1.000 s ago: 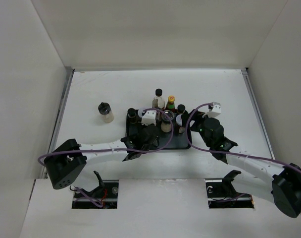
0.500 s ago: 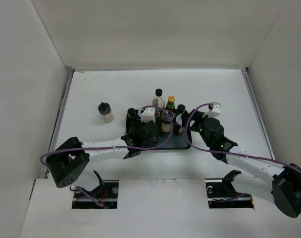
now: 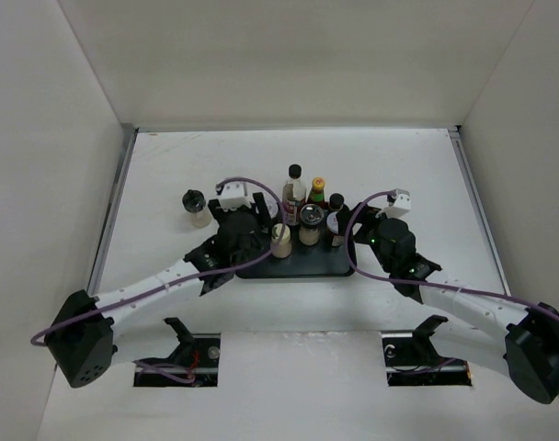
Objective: Organize the condiment bottles
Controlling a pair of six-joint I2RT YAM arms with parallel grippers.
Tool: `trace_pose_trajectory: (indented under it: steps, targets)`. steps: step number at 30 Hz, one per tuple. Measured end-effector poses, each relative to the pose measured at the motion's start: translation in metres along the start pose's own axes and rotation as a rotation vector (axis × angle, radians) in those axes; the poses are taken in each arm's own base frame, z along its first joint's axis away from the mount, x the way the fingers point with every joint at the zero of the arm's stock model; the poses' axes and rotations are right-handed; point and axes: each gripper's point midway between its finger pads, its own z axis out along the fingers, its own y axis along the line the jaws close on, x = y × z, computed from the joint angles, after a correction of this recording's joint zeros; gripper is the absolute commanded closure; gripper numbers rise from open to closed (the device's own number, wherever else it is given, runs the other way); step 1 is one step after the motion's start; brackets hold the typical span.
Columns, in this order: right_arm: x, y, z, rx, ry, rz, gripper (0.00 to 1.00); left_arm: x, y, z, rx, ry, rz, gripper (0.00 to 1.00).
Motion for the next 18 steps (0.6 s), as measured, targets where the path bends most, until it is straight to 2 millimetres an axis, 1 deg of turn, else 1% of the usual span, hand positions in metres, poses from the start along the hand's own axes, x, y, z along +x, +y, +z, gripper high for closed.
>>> trace_pose_trajectory:
  steps: [2,4,6,8,10,12,15,18]
  targets:
    - [0.0,0.0,0.0,0.0,-0.001,0.0,0.17,-0.009,0.028,0.009,-0.085,-0.013,-0.007,0.3]
    - [0.0,0.0,0.0,0.0,0.0,0.0,0.17,-0.014,0.064,0.019,-0.194,-0.017,-0.01,0.29]
    - [0.0,0.0,0.0,0.0,0.0,0.0,0.17,-0.015,0.098,0.025,-0.296,-0.008,-0.01,0.27]
    - [0.0,0.0,0.0,0.0,0.0,0.0,0.17,-0.013,0.124,0.031,-0.375,0.009,-0.008,0.27]
    - [0.0,0.0,0.0,0.0,0.0,0.0,0.17,-0.008,0.138,0.037,-0.423,0.033,0.001,0.27]
    - [0.001,0.0,0.0,0.001,0.001,-0.001,0.17,0.001,0.146,0.046,-0.454,0.067,0.015,0.26]
    - [0.001,0.0,0.0,0.001,0.002,-0.001,0.17,0.014,0.155,0.056,-0.483,0.113,0.032,0.25]
    - [0.001,0.0,0.0,0.001,0.002,-0.001,0.16,0.021,0.163,0.064,-0.506,0.14,0.038,0.25]
